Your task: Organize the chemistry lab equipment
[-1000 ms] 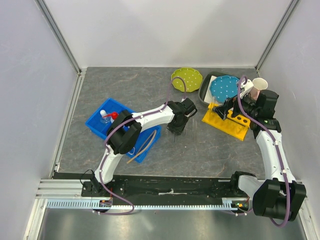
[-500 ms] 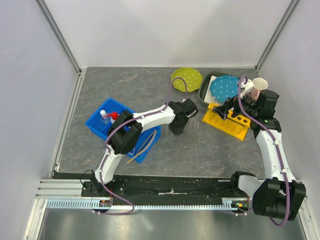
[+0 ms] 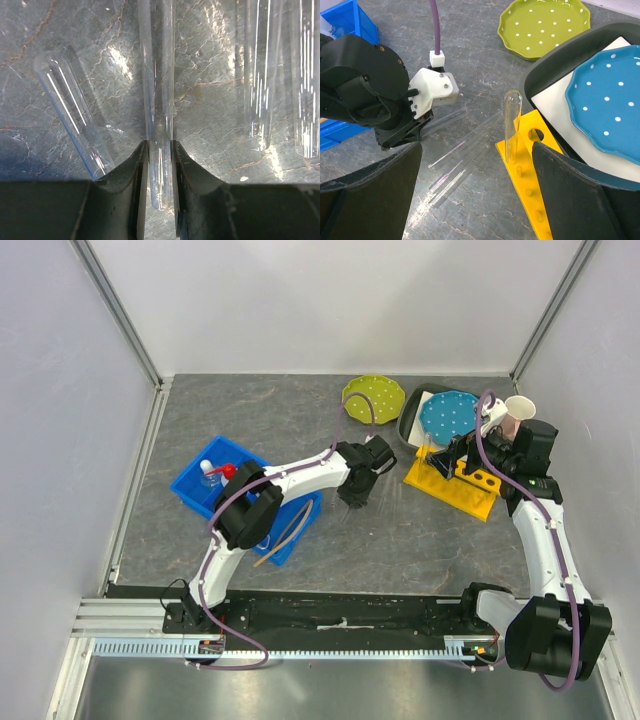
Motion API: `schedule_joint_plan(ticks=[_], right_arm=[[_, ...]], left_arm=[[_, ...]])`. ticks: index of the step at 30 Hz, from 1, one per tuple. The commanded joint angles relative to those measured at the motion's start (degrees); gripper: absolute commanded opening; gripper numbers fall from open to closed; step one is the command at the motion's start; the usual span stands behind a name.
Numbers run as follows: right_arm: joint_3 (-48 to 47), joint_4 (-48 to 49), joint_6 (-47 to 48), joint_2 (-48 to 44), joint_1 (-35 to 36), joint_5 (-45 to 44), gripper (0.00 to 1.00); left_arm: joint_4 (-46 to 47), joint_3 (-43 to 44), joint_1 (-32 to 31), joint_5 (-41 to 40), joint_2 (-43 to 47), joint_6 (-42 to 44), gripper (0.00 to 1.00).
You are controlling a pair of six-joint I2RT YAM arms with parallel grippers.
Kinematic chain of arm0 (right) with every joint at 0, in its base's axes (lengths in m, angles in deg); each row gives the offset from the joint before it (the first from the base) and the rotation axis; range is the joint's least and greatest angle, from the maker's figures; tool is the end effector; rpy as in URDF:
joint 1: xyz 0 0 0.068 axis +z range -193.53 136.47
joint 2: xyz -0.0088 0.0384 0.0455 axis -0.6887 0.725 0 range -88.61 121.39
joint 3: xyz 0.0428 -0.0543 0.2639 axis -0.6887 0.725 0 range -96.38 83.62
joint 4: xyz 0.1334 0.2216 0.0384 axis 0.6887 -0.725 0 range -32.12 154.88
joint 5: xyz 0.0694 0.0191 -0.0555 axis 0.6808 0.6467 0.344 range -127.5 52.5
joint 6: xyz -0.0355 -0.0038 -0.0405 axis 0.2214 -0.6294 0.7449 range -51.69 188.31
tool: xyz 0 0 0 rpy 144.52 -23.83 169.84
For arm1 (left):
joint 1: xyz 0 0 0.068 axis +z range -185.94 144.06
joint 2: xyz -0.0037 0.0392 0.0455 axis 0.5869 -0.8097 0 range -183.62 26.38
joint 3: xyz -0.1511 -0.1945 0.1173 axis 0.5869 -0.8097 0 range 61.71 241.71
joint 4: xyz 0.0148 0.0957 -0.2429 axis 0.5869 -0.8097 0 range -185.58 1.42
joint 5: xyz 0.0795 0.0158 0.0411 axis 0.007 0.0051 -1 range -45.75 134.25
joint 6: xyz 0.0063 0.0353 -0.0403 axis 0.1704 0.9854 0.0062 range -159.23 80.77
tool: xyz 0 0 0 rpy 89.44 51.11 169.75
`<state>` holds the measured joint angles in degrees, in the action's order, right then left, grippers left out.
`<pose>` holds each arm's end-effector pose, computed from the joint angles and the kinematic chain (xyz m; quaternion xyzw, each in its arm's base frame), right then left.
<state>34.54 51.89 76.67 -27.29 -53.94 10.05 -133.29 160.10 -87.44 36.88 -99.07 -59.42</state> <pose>0.2351 -0.0166 0.3099 -0.2021 0.7766 0.2560 0.5391 0.2855 -0.3515 0.1667 0.2562 0.9515 -0.0412 0.1653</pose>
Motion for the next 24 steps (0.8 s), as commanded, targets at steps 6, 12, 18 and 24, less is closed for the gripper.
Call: schedule_joint_plan(ticks=[6, 12, 18, 24], right_arm=[[-0.58, 0.60, 2.26, 0.20, -0.48, 0.44, 0.98], [-1.37, -4.75, 10.69, -1.81, -1.18, 3.68, 0.98], [-10.41, -31.36, 33.01, -2.08, -1.36, 11.85, 0.98], [-16.22, -53.25, 42.61, 3.01, -0.40, 20.47, 0.98]], left_arm=[[8.66, -5.65, -1.14, 2.28, 12.50, -0.73, 0.13], [21.05, -20.23, -2.54, 6.93, 25.50, 1.98, 0.11], [35.99, -37.11, -7.99, 9.92, 40.69, 7.08, 0.11], [50.23, -49.42, -12.56, 9.57, 49.33, 6.74, 0.10]])
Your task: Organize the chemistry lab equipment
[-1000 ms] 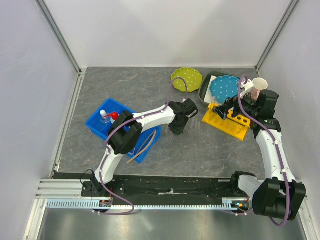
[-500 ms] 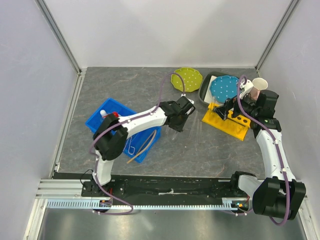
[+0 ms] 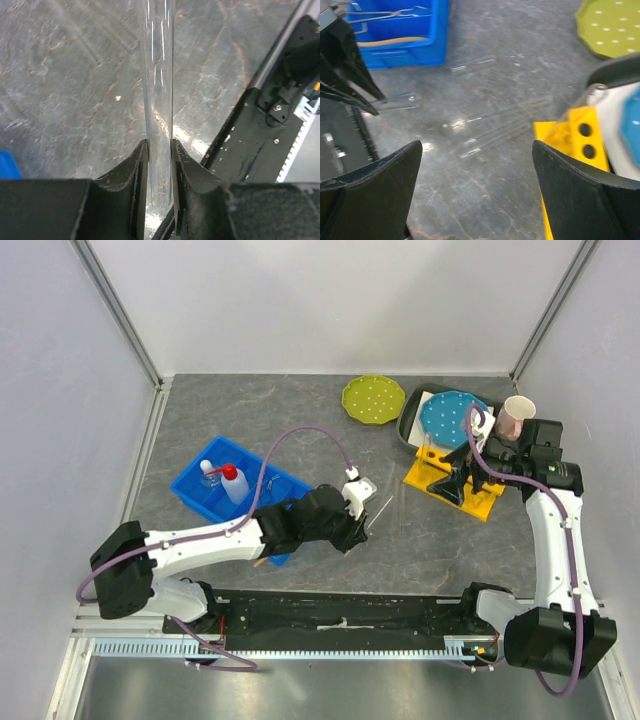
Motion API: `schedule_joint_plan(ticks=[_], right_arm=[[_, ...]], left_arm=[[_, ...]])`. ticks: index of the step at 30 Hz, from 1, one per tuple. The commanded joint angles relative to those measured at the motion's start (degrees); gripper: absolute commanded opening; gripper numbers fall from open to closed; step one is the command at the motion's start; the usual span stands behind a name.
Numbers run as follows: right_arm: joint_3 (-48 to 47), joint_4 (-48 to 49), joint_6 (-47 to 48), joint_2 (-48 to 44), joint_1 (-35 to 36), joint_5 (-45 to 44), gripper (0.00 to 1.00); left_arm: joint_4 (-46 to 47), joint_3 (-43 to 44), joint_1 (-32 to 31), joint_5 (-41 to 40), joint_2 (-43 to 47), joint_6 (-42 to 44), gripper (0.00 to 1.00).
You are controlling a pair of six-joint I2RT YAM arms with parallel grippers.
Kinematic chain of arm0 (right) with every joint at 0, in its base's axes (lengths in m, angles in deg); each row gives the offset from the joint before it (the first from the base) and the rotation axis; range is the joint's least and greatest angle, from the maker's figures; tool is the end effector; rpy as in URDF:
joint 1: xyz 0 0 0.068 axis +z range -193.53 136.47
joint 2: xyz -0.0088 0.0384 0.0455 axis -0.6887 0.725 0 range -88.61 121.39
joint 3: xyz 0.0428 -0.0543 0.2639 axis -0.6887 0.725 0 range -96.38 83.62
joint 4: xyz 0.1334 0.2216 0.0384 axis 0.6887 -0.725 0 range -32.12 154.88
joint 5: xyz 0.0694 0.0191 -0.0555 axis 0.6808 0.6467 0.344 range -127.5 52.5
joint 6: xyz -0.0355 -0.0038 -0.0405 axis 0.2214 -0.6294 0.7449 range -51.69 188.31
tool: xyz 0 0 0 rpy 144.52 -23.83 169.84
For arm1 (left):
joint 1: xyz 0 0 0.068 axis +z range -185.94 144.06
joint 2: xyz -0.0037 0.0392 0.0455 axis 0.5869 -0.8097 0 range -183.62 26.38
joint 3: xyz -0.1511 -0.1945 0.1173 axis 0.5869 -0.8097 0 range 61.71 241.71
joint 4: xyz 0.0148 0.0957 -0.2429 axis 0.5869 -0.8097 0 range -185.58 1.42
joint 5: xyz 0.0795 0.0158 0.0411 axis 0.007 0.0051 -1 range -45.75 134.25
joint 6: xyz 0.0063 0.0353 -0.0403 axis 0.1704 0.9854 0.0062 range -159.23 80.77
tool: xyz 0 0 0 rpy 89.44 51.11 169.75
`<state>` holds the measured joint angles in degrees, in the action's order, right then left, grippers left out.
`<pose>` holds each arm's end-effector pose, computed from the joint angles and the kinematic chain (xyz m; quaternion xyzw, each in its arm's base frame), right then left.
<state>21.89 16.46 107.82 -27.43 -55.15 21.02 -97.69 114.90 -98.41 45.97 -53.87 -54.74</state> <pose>0.2014 -0.0105 0.3384 -0.3667 0.7478 0.2761 0.4797 0.1421 -0.2747 0.2509 0.3615 0.8150 -0.2952 0.3434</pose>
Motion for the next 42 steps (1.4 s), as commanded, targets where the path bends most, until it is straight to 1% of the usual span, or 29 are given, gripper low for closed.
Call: schedule_joint_plan(ticks=[1, 5, 7, 8, 11, 15, 20, 24, 27, 33, 34, 36, 37, 40, 42], right_arm=[[-3.92, -21.50, 12.08, 4.89, 1.59, 10.98, 0.98], [-5.50, -26.72, 13.84, 9.29, 10.45, 9.51, 0.98], [-6.11, -27.07, 12.35, 11.05, 11.18, 9.85, 0.98], [-6.29, -27.07, 11.57, 11.49, 13.87, 10.47, 0.98], [-6.56, -26.99, 9.37, 13.25, 16.26, 11.09, 0.98], [-6.29, -27.25, 6.99, 16.15, 17.42, 11.79, 0.98], [-6.12, -28.13, 6.55, 17.47, 18.03, 13.72, 0.98], [-6.99, -27.87, 6.81, 17.39, 18.21, 12.67, 0.96], [-7.61, -26.99, 6.20, 17.56, 18.21, 12.06, 0.93], [-8.23, -25.58, 4.27, 17.91, 18.82, 11.44, 0.76], [-8.23, -25.58, 4.09, 18.09, 19.26, 11.53, 0.67], [-8.05, -25.49, 3.65, 18.26, 19.53, 11.62, 0.57], [-8.05, -25.40, 3.56, 18.44, 19.79, 11.79, 0.46], [-7.79, -25.49, 3.38, 18.70, 20.40, 11.00, 0.31], [-7.70, -25.49, 3.38, 18.27, 20.49, 10.56, 0.26]], left_arm=[[15.60, -5.80, -2.03, 0.13, 5.18, 1.89, 0.10], [19.47, -7.66, -4.40, -0.40, 5.89, 1.45, 0.10], [20.35, -7.84, -5.28, -0.92, 5.81, 1.36, 0.10], [20.70, -7.92, -5.89, -1.19, 5.72, 1.27, 0.10], [22.02, -8.63, -6.78, -1.54, 5.80, 0.83, 0.10], [23.78, -9.68, -7.22, -1.54, 6.07, 0.22, 0.10], [24.40, -10.03, -7.31, -1.54, 5.89, -0.31, 0.10], [24.57, -9.77, -7.31, -1.63, 5.37, -0.58, 0.10], [24.57, -9.07, -7.31, -1.63, 4.58, -1.28, 0.10], [24.48, -8.19, -7.39, -1.63, 3.08, -2.07, 0.10], [24.48, -8.10, -7.31, -1.54, 2.73, -1.98, 0.10], [24.31, -7.75, -7.39, -1.54, 2.73, -1.98, 0.10], [24.22, -7.58, -7.39, -1.63, 2.64, -1.90, 0.10], [23.96, -7.31, -7.31, -2.15, 2.64, -1.89, 0.10], [23.87, -7.31, -7.31, -3.73, 2.73, -1.89, 0.10]])
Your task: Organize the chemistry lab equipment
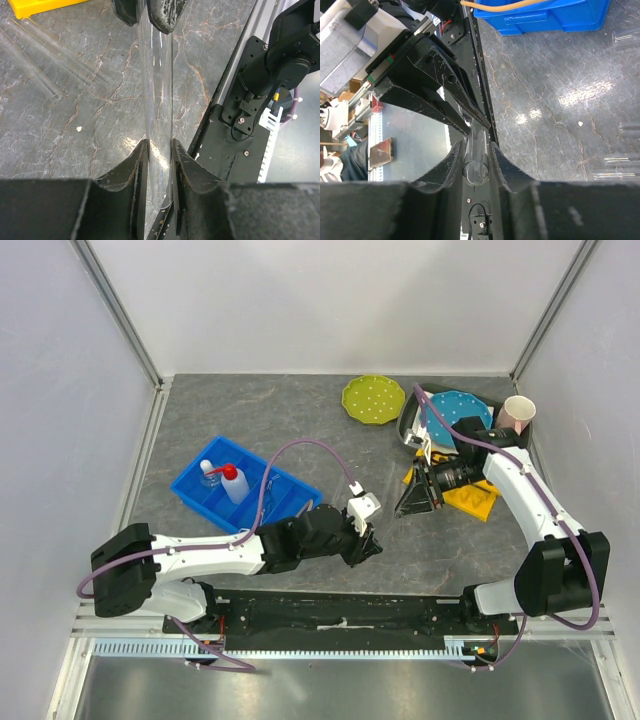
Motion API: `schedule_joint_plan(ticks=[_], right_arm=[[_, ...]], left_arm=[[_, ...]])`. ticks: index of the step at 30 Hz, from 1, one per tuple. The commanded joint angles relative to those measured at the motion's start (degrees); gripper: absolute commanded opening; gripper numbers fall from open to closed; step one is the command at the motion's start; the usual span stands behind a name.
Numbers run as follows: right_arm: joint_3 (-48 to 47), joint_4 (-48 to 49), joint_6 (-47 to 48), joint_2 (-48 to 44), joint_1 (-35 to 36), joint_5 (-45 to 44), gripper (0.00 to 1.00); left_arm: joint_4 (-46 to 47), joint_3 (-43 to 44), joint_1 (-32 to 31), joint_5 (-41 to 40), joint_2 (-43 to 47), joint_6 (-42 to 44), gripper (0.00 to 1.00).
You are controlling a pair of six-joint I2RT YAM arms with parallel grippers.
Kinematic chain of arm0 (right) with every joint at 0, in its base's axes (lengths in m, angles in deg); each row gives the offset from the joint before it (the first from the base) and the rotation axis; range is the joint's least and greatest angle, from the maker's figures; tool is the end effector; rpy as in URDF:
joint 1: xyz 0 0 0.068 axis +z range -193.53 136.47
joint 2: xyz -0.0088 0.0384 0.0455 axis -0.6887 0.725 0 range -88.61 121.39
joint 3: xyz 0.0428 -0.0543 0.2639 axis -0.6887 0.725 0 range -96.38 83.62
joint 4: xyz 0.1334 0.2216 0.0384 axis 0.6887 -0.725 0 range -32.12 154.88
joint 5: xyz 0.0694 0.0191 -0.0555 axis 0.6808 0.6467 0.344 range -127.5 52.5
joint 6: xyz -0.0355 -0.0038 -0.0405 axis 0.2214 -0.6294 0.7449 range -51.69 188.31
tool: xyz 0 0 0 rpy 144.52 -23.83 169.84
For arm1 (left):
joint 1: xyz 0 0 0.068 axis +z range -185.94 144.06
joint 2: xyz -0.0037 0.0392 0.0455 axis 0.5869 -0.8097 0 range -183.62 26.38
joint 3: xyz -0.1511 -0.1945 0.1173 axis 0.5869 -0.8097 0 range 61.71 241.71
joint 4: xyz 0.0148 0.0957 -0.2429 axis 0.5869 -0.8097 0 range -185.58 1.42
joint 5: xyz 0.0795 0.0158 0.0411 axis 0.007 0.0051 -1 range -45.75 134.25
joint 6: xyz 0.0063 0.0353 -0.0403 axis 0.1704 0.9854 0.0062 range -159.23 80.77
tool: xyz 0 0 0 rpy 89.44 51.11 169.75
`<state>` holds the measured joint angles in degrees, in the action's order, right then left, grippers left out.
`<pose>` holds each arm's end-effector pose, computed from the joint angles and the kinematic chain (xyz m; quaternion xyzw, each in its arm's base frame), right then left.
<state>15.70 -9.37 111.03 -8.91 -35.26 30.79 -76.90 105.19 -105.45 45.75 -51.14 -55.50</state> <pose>0.2239 0.0659 0.2950 -0.3735 0.7382 0.5273 0.1935 0.1045 -0.2822 0.2421 0.3788 0.7393 -0.3868 0.4004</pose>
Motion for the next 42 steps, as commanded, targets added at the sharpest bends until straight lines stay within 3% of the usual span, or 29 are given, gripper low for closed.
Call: schedule_joint_plan(ticks=[1, 4, 6, 7, 8, 10, 11, 14, 17, 21, 28, 42], right_arm=[[-1.51, 0.34, 0.17, -0.42, 0.60, 0.70, 0.22], [-1.60, 0.43, 0.08, -1.21, 0.60, 0.44, 0.17], [-2.04, 0.52, -0.09, -1.65, 0.60, -0.17, 0.15], [-2.13, 0.69, -0.27, -1.83, 0.60, -0.52, 0.15], [-2.39, 1.39, -1.23, -2.18, 0.60, -0.96, 0.15], [-2.48, 2.80, -3.16, -2.88, 0.43, -2.72, 0.14], [-2.57, 4.89, -5.52, -3.76, 0.25, -3.51, 0.14], [-3.18, 10.25, -9.83, -5.86, -1.06, -7.81, 0.14], [-5.63, 13.25, -13.10, -7.36, -3.78, -13.17, 0.14], [-11.52, 13.26, -13.28, -6.67, -10.27, -18.62, 0.14], [-18.56, 16.95, -12.40, -4.38, -11.17, -34.71, 0.15], [-24.54, 19.41, -13.80, 3.70, -11.26, -41.92, 0.15]], left_arm=[[3.08, 2.39, -0.36, -3.69, 0.08, -1.22, 0.10], [2.21, 2.22, -0.36, -4.75, 0.43, -1.57, 0.13], [1.07, 2.57, -0.27, -5.01, 1.13, -1.83, 0.20], [-0.33, 2.74, -0.27, -5.27, 1.49, -1.75, 0.25], [-1.21, 3.01, -0.27, -6.67, 1.93, -1.57, 0.39], [-2.36, 2.84, -0.27, -8.17, 4.29, -0.79, 0.50], [-3.32, 2.57, -0.27, -9.92, 5.35, -0.43, 0.60], [-6.57, 2.48, 0.26, -12.47, 9.92, 1.15, 0.78], [-11.05, 3.70, 1.75, -12.31, 14.14, 3.78, 0.87], [-23.34, 6.35, 6.74, -11.70, 17.83, 8.18, 0.87], [-34.69, 5.47, 13.53, -12.30, 22.23, 16.18, 0.87], [-37.43, 1.34, 13.53, -18.81, 29.34, 18.47, 0.86]])
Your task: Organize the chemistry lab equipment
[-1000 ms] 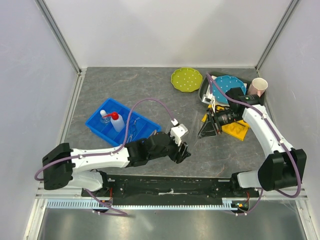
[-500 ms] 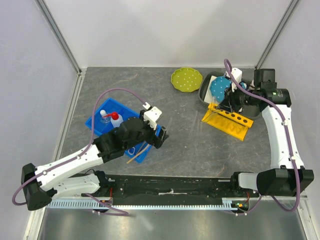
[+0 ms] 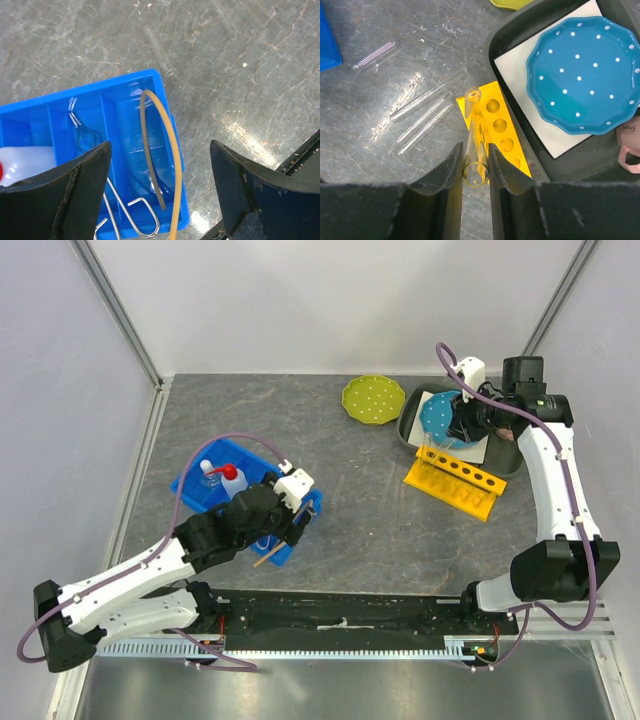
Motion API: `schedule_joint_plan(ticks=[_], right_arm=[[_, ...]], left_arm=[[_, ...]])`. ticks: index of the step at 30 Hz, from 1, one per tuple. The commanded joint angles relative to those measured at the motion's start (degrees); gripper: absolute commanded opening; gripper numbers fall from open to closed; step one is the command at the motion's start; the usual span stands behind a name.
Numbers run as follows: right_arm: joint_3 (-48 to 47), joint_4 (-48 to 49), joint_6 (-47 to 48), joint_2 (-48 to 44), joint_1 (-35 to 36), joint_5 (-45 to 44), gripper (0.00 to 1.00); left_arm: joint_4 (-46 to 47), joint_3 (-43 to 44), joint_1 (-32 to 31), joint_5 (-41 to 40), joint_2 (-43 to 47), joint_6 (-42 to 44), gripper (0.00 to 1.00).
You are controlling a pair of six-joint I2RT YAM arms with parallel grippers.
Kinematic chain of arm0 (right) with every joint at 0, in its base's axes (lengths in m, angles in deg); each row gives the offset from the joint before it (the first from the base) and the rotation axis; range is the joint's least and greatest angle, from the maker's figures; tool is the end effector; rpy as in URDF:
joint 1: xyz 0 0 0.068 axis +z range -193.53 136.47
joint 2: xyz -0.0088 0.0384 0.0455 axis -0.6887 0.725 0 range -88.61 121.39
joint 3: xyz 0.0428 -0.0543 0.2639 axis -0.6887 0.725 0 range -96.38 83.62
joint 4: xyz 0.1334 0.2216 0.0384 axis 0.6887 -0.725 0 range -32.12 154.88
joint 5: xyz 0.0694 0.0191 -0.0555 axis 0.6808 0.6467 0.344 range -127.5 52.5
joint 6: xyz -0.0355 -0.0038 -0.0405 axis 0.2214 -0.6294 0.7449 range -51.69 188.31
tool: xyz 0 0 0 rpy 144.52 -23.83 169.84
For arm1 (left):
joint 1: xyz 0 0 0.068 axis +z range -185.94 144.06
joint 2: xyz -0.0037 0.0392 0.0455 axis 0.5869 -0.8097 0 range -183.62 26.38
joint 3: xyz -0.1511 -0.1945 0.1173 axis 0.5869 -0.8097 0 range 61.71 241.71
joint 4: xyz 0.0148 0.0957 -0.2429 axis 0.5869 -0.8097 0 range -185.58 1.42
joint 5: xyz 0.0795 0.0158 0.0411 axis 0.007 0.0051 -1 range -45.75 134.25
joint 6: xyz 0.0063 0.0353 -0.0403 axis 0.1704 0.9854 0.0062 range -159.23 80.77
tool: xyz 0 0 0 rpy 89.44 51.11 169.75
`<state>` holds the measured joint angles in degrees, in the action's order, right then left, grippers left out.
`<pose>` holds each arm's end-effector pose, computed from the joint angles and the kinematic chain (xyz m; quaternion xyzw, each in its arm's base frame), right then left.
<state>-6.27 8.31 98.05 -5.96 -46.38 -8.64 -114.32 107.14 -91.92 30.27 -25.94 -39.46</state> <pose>0.2909 0.0026 0.3859 -0.2954 0.8631 0.1299 0.3885 0.1194 -0.1613 0.2941 0.3555 0.7970 -0.1303 0.4706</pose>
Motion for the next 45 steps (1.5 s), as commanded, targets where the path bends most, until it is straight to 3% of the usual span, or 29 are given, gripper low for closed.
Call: schedule_joint_plan(ticks=[1, 45], right_arm=[[-2.49, 1.73, -0.73, 1.02, -0.05, -2.84, 0.16], [2.17, -0.73, 0.41, 1.55, 1.18, -4.17, 0.17]], left_arm=[[-0.10, -1.04, 0.00, -3.60, 5.54, 2.51, 0.86], [-1.60, -1.04, 0.09, -2.37, 3.18, 2.43, 0.84]])
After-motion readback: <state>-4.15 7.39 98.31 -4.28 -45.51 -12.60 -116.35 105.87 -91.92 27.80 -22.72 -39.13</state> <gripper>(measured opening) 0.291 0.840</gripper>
